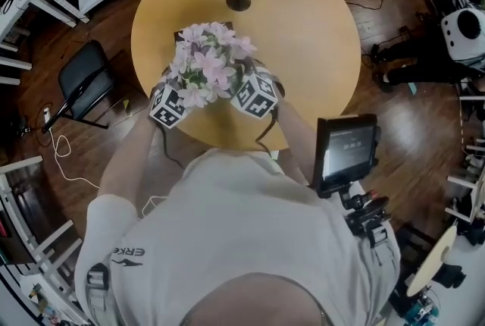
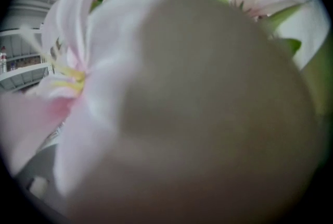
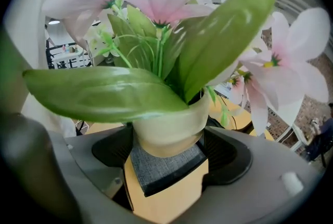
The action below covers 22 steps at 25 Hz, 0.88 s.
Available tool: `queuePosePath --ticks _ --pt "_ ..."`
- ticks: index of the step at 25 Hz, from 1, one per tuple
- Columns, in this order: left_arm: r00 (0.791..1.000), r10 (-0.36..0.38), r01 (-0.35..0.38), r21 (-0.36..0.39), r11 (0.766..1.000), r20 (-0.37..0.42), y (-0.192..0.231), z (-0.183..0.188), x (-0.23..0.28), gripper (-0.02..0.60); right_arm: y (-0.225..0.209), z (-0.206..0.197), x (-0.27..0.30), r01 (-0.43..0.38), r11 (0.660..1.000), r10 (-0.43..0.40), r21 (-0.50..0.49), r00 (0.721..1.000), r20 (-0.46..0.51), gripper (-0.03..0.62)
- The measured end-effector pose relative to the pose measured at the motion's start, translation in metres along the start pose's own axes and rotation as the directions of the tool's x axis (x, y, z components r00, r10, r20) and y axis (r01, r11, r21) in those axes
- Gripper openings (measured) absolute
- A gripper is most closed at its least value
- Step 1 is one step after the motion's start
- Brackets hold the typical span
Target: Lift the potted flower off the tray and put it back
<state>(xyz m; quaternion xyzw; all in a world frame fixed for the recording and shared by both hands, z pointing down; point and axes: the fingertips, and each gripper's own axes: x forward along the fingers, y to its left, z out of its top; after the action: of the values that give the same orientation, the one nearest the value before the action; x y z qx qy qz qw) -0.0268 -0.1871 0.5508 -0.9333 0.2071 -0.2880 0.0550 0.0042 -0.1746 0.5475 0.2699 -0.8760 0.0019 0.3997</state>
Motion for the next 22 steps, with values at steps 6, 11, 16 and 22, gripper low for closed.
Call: queuePosePath --ticks 6,11,16,22 --pt "0.999 -0.011 0.010 -0.035 0.999 -0.030 0.000 -0.011 0.008 0.500 -0.002 -0.009 0.012 -0.058 0.998 0.059 0.025 0.998 -0.007 0.440" --pt "0.999 -0.021 0.018 -0.069 0.997 -0.046 -0.003 -0.023 0.015 0.500 0.002 -0.017 0.022 -0.104 0.994 0.105 0.038 0.994 -0.019 0.439" --pt "0.998 -0.029 0.026 -0.067 0.997 -0.051 -0.002 -0.029 0.018 0.500 0.004 -0.022 0.029 -0.115 0.992 0.117 0.051 0.993 -0.034 0.439" --pt "0.995 -0.061 0.056 -0.062 0.996 -0.081 0.000 -0.042 0.023 0.500 0.003 -0.024 0.039 -0.103 0.993 0.106 0.059 0.992 -0.061 0.436"
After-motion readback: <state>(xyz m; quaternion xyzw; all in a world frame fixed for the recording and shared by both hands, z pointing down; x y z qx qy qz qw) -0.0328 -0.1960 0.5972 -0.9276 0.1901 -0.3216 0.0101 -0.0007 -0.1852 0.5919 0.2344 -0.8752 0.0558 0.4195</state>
